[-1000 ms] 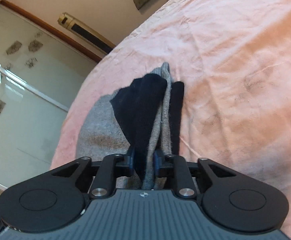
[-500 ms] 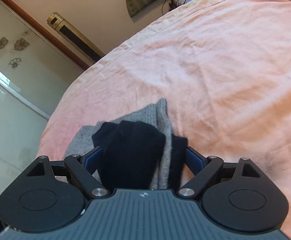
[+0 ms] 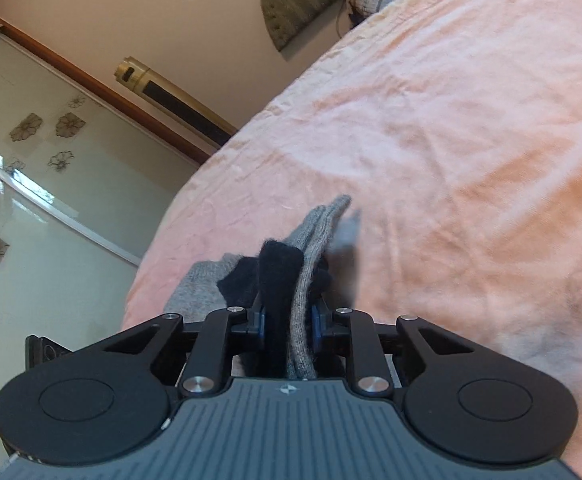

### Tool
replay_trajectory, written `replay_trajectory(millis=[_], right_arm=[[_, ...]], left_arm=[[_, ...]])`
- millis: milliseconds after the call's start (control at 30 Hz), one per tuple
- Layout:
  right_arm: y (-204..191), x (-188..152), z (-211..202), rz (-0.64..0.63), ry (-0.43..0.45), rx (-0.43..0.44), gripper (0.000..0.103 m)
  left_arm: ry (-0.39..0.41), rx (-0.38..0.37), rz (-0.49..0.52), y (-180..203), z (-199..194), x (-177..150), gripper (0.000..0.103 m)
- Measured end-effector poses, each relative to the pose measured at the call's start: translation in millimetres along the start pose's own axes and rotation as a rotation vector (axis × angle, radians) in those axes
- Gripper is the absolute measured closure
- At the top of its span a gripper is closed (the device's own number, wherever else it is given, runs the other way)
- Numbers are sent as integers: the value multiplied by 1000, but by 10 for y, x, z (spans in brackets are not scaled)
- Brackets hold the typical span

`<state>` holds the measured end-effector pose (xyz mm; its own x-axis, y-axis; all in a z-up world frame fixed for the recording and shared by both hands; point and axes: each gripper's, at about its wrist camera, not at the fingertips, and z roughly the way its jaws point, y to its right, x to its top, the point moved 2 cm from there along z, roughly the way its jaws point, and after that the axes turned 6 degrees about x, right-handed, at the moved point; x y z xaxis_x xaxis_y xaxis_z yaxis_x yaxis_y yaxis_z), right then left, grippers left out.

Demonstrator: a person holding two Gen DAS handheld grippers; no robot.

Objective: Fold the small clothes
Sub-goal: 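Fold the held navy sleeve over the sweater with the right gripper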

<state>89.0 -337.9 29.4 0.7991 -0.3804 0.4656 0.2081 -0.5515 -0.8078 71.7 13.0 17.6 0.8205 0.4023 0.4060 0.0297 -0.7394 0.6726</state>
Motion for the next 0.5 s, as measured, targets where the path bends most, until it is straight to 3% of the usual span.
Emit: replay_trajectory(millis=[133,200,233,300,333,467,500], right_arm=[[-200,143,350,-5,4,46,77],[-212,196,567,18,16,26,73],[-198,203,668,23,14,-5,69],[-147,144,804,47,-24,-76,37],[-150,79,801,47,-42,-85,35],[-175,-232,487,5,-88,-59,36],[-177,-317,401,6,-99,-56,36]], left_arm=[[95,65,67,1,-196,398,75],[94,117,88,-77,-191,616,71],[92,152,112,-134,-163,685,69],[88,251,69,-326,-186,697,68],[75,251,43,-399,-222,656,68],[37,134,14,-552,-490,227,46],[14,113,-4,-584,-529,93,46]])
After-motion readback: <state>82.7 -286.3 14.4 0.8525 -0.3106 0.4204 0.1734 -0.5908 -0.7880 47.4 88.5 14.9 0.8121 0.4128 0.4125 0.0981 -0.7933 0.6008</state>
